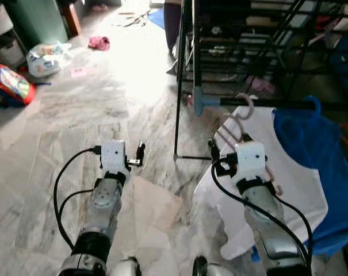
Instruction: Hang hanger
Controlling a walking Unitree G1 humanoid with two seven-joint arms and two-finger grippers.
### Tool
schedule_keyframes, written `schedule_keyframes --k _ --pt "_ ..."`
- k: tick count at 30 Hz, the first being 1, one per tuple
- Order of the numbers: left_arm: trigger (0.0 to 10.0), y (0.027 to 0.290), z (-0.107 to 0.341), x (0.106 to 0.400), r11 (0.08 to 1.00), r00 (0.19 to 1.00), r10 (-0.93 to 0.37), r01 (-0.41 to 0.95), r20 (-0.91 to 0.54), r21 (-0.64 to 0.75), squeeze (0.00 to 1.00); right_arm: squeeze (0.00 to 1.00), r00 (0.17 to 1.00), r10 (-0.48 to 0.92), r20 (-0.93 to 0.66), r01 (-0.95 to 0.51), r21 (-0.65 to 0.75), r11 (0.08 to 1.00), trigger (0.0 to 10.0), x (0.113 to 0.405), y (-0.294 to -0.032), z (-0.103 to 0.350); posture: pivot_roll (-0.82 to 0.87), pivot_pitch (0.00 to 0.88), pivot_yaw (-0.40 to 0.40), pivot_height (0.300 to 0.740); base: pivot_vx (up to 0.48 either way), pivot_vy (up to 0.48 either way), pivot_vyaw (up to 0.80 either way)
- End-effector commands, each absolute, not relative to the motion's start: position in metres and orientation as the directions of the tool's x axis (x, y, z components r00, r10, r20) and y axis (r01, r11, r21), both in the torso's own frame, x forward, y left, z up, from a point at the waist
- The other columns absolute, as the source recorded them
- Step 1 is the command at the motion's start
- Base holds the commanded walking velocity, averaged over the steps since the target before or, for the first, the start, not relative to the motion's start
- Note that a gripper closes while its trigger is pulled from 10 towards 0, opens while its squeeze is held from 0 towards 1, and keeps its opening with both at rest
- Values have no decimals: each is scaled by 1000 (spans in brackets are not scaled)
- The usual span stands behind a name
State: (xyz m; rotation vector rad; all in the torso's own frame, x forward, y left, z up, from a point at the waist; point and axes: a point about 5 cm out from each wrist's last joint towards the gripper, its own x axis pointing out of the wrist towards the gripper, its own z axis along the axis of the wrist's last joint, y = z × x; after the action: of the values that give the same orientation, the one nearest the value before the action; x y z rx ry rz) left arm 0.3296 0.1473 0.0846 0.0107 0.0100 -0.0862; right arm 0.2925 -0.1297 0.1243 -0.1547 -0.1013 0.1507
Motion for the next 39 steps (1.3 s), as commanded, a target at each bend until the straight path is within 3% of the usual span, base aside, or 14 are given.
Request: schedule_keyframes --k 1,39 --pt "10000 148 82 328 997 997 -77 77 -22 16 0 0 984 156 87 -141 -156 978 10000 291 -131 123 57 131 -27 740 -304 0 0" --pt "10000 143 77 327 996 996 -80 82 -49 23 0 0 977 189 94 -174 -144 974 10000 298 -125 124 62 116 -35 740 -288 0 0"
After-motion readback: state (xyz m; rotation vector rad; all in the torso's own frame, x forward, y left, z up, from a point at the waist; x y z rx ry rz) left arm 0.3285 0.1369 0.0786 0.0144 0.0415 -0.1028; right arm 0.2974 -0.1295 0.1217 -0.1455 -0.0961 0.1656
